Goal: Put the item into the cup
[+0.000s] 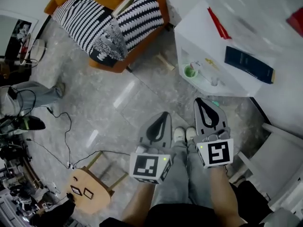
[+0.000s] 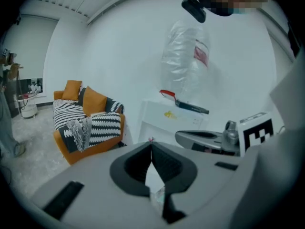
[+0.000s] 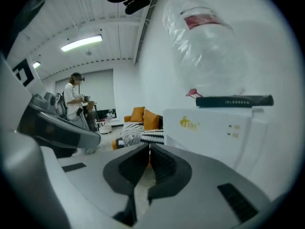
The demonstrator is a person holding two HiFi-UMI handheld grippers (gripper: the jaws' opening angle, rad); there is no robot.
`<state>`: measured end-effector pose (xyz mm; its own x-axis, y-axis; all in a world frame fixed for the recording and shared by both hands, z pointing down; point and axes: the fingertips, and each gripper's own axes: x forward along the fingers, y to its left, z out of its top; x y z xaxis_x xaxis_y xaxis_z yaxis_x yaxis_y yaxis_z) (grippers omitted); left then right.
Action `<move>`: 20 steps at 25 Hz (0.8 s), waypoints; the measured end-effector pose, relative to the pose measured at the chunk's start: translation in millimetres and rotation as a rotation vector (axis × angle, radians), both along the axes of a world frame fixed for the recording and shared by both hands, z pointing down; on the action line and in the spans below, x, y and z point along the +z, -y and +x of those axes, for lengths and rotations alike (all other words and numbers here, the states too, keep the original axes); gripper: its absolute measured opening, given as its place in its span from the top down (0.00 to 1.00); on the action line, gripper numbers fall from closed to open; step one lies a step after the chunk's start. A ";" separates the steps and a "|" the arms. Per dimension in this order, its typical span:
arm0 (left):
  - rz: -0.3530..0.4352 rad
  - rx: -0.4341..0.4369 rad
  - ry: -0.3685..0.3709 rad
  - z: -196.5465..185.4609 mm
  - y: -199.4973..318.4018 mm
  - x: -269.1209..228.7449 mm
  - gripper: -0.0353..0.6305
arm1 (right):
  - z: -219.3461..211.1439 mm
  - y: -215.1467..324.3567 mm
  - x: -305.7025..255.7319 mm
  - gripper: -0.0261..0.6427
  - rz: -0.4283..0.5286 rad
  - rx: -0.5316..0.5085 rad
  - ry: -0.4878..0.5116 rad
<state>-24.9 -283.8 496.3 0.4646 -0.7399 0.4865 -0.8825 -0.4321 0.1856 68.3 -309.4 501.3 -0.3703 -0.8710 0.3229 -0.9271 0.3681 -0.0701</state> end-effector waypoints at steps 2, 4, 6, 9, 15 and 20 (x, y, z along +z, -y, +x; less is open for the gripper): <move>0.029 -0.022 -0.036 8.9 6.4 -29.1 0.93 | 0.3 0.5 -35.1 0.94 0.055 0.003 0.031; 0.059 -0.042 -0.062 15.3 3.3 -58.4 0.93 | -1.3 -8.0 -69.3 0.94 0.083 0.005 0.050; 0.084 -0.056 -0.079 20.5 -0.1 -85.7 0.93 | -2.3 -18.5 -103.0 0.94 0.108 -0.004 0.058; 0.107 -0.061 -0.120 29.4 -4.3 -128.1 0.93 | -6.0 -34.0 -153.1 0.94 0.150 -0.056 0.081; 0.176 -0.071 -0.074 41.2 -37.5 -199.6 0.93 | 2.8 -77.0 -235.5 0.94 0.206 -0.081 0.088; 0.293 -0.045 -0.039 60.8 -53.3 -256.9 0.93 | 22.9 -92.6 -273.7 0.94 0.230 -0.003 0.078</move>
